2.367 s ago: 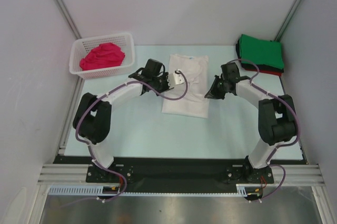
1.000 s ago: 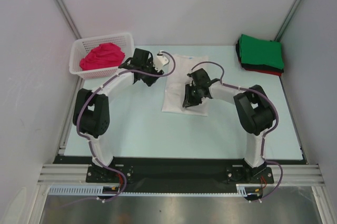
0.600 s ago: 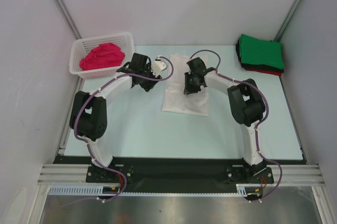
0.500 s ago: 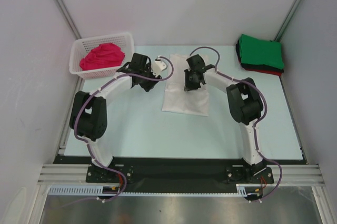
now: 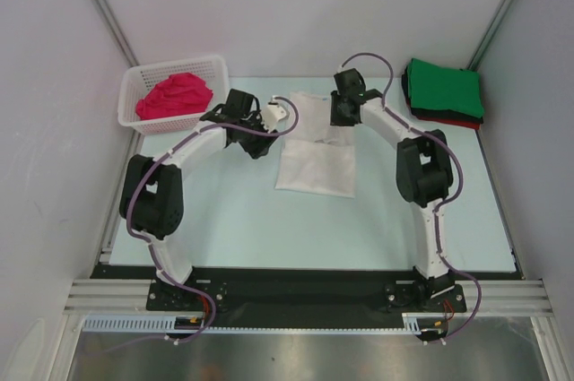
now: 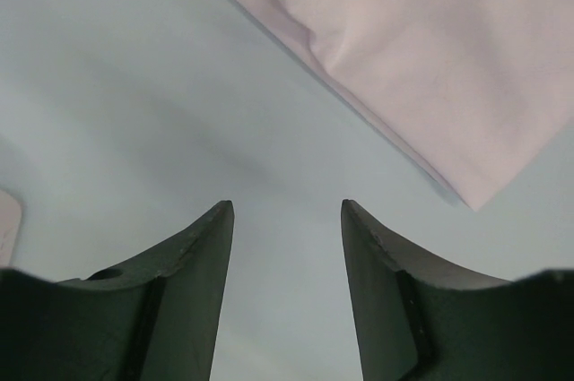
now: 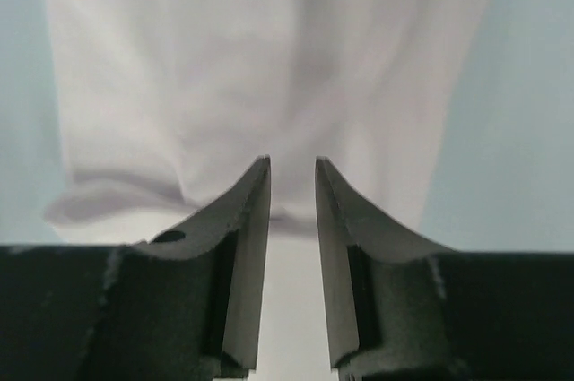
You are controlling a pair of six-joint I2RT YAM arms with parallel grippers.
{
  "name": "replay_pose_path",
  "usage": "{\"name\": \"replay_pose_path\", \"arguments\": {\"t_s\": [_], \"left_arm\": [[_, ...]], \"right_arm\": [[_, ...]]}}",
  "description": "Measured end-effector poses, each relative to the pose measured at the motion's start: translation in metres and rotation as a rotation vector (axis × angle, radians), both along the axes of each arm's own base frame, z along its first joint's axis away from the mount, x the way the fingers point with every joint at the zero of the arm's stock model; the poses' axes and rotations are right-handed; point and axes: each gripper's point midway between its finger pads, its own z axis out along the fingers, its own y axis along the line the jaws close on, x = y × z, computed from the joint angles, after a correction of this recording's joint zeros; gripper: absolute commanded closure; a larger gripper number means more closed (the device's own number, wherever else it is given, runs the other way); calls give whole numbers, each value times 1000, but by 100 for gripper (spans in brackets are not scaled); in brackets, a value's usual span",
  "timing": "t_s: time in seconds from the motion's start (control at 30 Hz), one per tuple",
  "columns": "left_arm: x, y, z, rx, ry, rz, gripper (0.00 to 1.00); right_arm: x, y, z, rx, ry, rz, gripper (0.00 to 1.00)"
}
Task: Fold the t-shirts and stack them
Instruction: Fold the tshirt
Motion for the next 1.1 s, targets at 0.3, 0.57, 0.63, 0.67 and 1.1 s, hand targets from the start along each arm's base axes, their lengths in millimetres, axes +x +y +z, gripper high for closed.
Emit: {"name": "replay_pose_path", "arguments": {"t_s": [0.3, 0.57, 0.63, 0.67, 1.1], "left_arm": [[7, -64, -6, -34, 28, -133, 57], [44, -82, -43, -10, 67, -111, 57], [52, -77, -52, 23, 65, -74, 57], [56, -74, -56, 44, 59, -51, 57], [79, -55, -74, 122, 33, 70, 53]], "right_arm": [[-95, -42, 18, 37, 61, -37, 67], [-97, -53, -11, 151, 115, -79, 69], [-91, -54, -23, 175, 127, -85, 69], [-89, -56, -29, 178, 137, -92, 69], [-66, -69, -49, 170, 142, -124, 62]]}}
